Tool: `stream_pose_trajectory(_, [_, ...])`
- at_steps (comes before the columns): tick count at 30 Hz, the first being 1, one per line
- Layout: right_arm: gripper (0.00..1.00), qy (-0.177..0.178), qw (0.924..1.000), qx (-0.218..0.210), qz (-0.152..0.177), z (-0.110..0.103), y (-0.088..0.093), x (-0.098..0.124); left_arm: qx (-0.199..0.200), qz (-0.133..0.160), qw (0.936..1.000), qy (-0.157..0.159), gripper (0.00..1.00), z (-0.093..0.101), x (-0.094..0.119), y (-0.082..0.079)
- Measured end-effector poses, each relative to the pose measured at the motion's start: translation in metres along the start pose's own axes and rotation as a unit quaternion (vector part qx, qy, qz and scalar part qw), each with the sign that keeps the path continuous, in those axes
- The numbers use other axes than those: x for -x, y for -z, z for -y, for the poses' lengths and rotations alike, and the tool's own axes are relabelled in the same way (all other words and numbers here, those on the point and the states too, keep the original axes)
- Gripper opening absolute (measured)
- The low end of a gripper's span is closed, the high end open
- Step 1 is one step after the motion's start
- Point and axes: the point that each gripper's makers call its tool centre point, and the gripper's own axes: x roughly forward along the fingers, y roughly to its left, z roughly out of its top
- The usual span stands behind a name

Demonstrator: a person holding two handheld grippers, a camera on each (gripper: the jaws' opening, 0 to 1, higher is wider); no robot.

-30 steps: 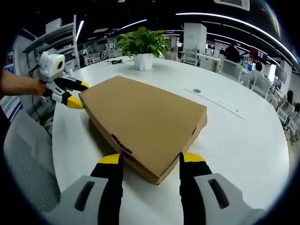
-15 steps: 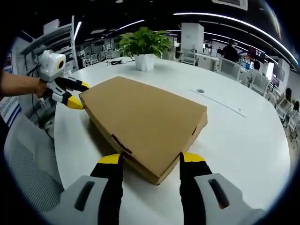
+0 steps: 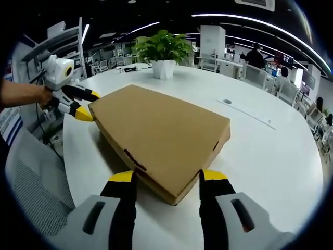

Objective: Operate the shoe box by opening the lid, removing the specified soft item, and placing it in the target area until the item is outside and the box remains undamaged.

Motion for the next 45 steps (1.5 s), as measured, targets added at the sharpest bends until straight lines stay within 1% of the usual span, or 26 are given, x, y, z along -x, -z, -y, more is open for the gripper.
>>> stream_pose_trajectory(12, [0.43, -0.005, 0.9999, -0.012, 0.008, -0.027, 0.0, 0.002, -0.005, -0.01, 0.9999, 0.007, 0.49, -0.009, 0.02, 0.017])
stream_pose_trajectory(16, [0.43, -0.008, 0.9998, -0.014, 0.008, -0.035, 0.001, 0.002, -0.007, -0.012, 0.9999, 0.01, 0.49, -0.008, 0.024, 0.019])
stream_pose_trajectory(22, [0.42, -0.012, 0.9998, -0.015, 0.009, -0.047, 0.004, 0.006, -0.011, -0.018, 0.9997, 0.015, 0.49, -0.012, 0.032, 0.026])
stream_pose_trajectory(25, [0.42, -0.014, 0.9998, -0.015, 0.009, -0.051, 0.005, 0.007, -0.013, -0.021, 0.9996, 0.017, 0.49, -0.01, 0.034, 0.027])
stream_pose_trajectory(31, [0.42, -0.017, 0.9997, -0.011, 0.009, -0.059, 0.006, 0.008, -0.013, -0.025, 0.9995, 0.017, 0.49, -0.007, 0.041, 0.032])
stream_pose_trajectory(36, [0.42, -0.022, 0.9997, -0.009, 0.009, -0.064, 0.006, 0.008, -0.012, -0.027, 0.9994, 0.016, 0.49, -0.011, 0.046, 0.037])
stream_pose_trajectory(45, [0.43, -0.02, 0.9996, -0.011, 0.014, -0.064, 0.005, 0.01, -0.02, -0.03, 0.9992, 0.015, 0.48, -0.012, 0.049, 0.04])
